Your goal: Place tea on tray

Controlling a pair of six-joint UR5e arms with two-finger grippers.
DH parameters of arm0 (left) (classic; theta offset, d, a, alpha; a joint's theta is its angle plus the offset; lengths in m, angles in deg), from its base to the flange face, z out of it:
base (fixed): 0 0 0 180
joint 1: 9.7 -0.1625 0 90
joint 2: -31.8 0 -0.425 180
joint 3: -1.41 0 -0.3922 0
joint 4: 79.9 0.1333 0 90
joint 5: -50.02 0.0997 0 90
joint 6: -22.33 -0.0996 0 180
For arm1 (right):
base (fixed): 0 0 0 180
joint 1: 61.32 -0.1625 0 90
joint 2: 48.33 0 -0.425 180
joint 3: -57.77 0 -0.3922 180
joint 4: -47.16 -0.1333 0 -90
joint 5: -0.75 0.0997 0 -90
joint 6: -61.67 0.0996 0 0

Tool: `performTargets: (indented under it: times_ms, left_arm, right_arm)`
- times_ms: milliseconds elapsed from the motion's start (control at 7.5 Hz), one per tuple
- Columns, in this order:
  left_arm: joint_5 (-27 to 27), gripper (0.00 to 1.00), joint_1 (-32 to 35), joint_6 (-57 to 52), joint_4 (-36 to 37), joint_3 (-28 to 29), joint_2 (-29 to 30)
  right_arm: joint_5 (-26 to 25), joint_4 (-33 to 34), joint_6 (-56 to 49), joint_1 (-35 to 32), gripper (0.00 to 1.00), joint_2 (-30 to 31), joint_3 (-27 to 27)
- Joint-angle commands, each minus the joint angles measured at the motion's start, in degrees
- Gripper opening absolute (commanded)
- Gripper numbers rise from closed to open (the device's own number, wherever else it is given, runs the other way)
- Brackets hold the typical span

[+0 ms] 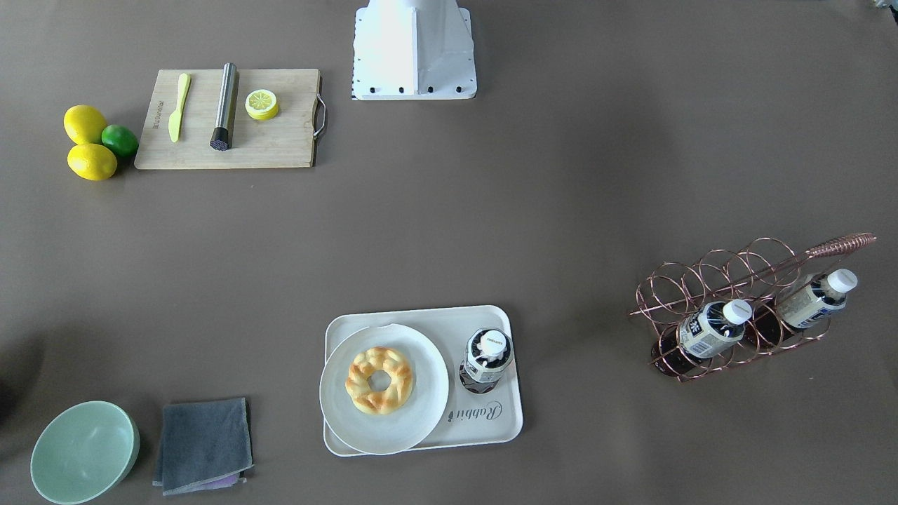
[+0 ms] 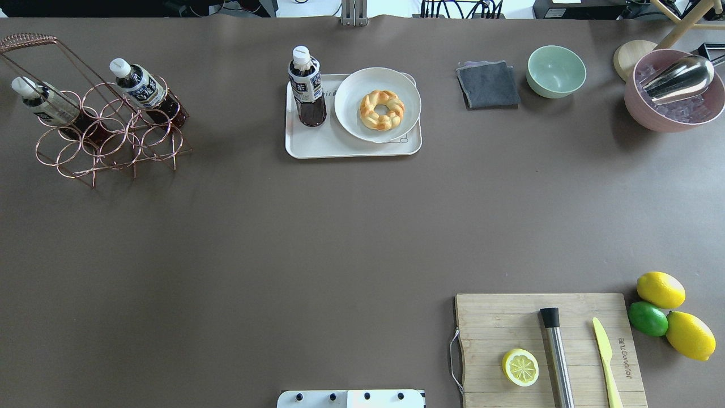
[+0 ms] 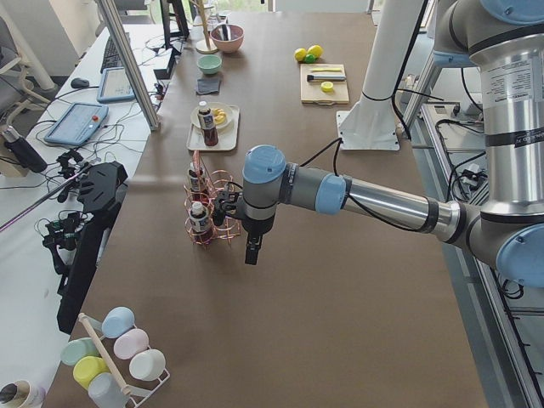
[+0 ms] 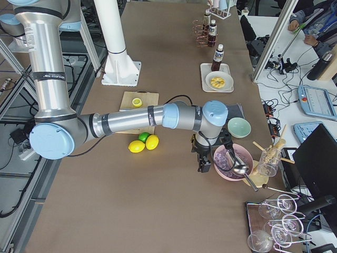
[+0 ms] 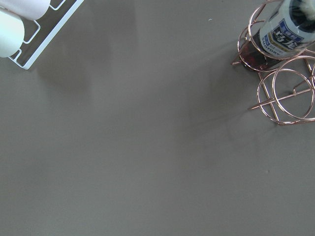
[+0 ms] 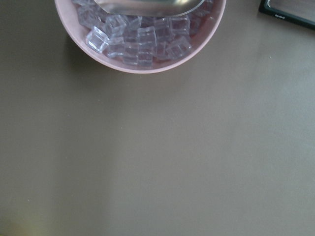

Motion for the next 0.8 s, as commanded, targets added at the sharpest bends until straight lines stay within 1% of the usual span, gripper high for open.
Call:
performTargets:
  times_ms: [0, 267, 400, 667]
  left_arm:
    - [-0.38, 0.97, 0.06, -0.06, -0.16, 0.96, -0.76]
    - [-0.38, 0.97, 2.16, -0.15, -0.42, 3.06, -1.12]
    - [-0.56, 0.97, 4.70, -0.15, -0.07, 3.16, -1.12]
    - [-0.56, 0.97, 5.78, -0.15, 0.02, 3.25, -1.21]
  right_arm:
    - [0.03, -0.28, -4.48, -2.30, 0.99, 4.21, -1.29]
    - [0.03, -0.36, -4.48, -2.56, 1.00, 3.87, -0.42]
    - [0.04, -0.36, -4.39, -2.74, 1.00, 3.52, 0.02]
    - [-0.23, -0.36, -4.48, -2.74, 1.00, 3.51, 0.29]
